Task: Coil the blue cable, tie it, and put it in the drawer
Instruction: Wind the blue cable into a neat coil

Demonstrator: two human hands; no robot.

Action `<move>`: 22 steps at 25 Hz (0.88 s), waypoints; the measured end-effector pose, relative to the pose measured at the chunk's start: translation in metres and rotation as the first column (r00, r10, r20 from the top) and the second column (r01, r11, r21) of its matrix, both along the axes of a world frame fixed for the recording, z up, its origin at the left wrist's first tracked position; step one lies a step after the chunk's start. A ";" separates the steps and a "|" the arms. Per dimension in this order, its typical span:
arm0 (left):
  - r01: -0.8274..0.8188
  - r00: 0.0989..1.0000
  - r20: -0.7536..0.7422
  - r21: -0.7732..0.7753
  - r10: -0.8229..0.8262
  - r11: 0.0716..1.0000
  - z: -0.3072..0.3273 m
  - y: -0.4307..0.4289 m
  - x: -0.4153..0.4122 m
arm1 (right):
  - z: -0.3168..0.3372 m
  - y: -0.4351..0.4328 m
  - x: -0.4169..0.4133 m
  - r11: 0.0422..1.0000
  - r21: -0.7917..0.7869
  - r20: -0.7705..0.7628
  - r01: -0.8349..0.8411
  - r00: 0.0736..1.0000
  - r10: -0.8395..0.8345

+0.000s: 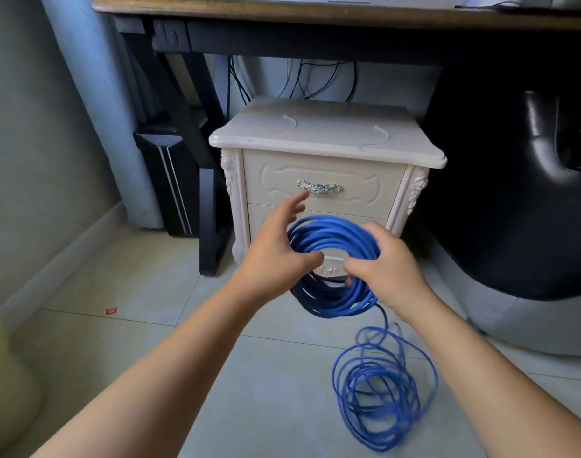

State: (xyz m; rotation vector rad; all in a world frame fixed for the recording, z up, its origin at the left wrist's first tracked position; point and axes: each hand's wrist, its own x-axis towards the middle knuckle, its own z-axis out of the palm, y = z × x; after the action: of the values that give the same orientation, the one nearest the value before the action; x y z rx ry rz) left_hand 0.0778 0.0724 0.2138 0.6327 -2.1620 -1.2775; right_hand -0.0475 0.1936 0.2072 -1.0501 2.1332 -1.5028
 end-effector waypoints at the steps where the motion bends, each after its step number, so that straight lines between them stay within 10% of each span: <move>1: 0.048 0.998 0.041 -0.208 -0.041 0.977 0.001 -0.001 0.001 | 0.000 0.000 0.002 0.997 0.069 -0.103 -0.032 0.994 0.039; 8: 0.023 0.963 0.249 -0.456 0.103 0.890 -0.007 0.006 -0.003 | 0.000 -0.005 0.018 0.982 0.169 -0.267 -0.088 0.955 0.131; 15: -0.261 0.963 -0.023 0.164 0.268 0.951 -0.010 -0.006 -0.004 | -0.010 -0.005 0.008 0.983 -0.050 0.384 -0.176 0.905 0.182; 22: -0.314 0.894 -0.114 0.531 0.433 0.787 -0.010 0.004 -0.009 | -0.020 -0.016 0.023 0.970 -0.241 0.593 -0.029 0.787 0.171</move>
State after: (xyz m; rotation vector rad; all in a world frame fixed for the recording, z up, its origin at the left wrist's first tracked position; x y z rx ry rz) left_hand 0.0692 0.0759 0.2038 1.0099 -1.4100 -1.5961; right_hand -0.0245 0.1775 0.1876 -0.5962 1.4595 -1.7528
